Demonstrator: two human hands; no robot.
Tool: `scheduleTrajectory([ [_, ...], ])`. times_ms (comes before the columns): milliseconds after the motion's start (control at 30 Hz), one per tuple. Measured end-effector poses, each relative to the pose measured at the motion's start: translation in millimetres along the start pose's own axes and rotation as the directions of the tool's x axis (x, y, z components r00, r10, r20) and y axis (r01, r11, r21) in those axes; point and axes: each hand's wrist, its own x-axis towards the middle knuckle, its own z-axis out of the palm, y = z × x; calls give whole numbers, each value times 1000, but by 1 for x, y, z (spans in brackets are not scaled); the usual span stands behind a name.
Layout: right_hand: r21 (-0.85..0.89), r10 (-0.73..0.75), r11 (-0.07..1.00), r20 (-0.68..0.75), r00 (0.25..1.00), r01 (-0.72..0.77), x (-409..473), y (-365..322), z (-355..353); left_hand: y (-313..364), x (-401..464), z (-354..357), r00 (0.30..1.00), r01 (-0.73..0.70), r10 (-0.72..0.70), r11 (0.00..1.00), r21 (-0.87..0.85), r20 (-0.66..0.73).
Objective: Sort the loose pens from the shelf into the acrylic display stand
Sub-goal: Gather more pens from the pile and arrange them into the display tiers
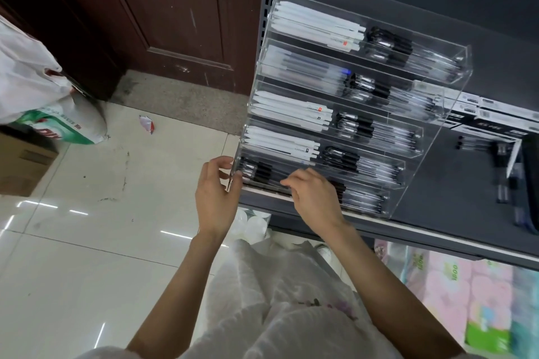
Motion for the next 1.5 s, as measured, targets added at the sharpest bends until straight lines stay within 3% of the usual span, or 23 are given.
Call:
scheduleTrajectory([
  [67, 19, 8, 1000, -43, 999, -7, -4, -2, -5, 9, -5, 0, 995, -102, 103, 994, 25, -16],
  [167, 66, 21, 998, -113, 993, -14, -16, 3, -18, 29, -9, 3, 947, -294, 293, 956, -14, 134],
  [267, 88, 74, 994, -153, 985, -61, -35, 18, -37, 56, -6, 15, 792, -490, 481, 868, -78, 376],
  [333, 107, 149, 986, -198, 969, -129, -53, 36, -50, 75, -5, 29, 674, -568, 532, 817, -100, 513],
  [433, 141, 327, 944, -267, 907, -299, -86, 70, -68, 102, -10, 58, 561, -618, 536, 778, -113, 631],
  [533, 159, 512, 859, -328, 794, -487, -122, 119, -80, 128, -24, 99, 497, -591, 507, 792, -154, 704],
  [733, 211, 685, 722, -347, 640, -659, -183, 230, -104, 173, -73, 204, 399, -441, 257, 895, -61, 880],
  [833, 186, 680, 725, -350, 645, -663, -203, 277, -116, 188, -89, 262, 493, -375, 228, 926, -32, 840],
  [933, 206, 659, 751, -297, 691, -627, -215, 313, -125, 200, -102, 314, 640, -346, 207, 937, 37, 740],
  [1000, 221, 622, 782, -239, 746, -582, -220, 330, -128, 208, -111, 342, 700, -332, 202, 941, 62, 685],
  [1167, 122, 538, 837, -14, 843, -533, -211, 354, -133, 232, -114, 388, 735, -492, 246, 835, 247, 632],
  [1300, 52, 577, 813, 60, 815, -580, -188, 355, -135, 253, -101, 413, 716, -595, 252, 708, 380, 652],
  [1500, 77, 609, 787, 57, 791, -612, -170, 363, -129, 265, -86, 455, 737, -595, 115, 578, 558, 667],
])
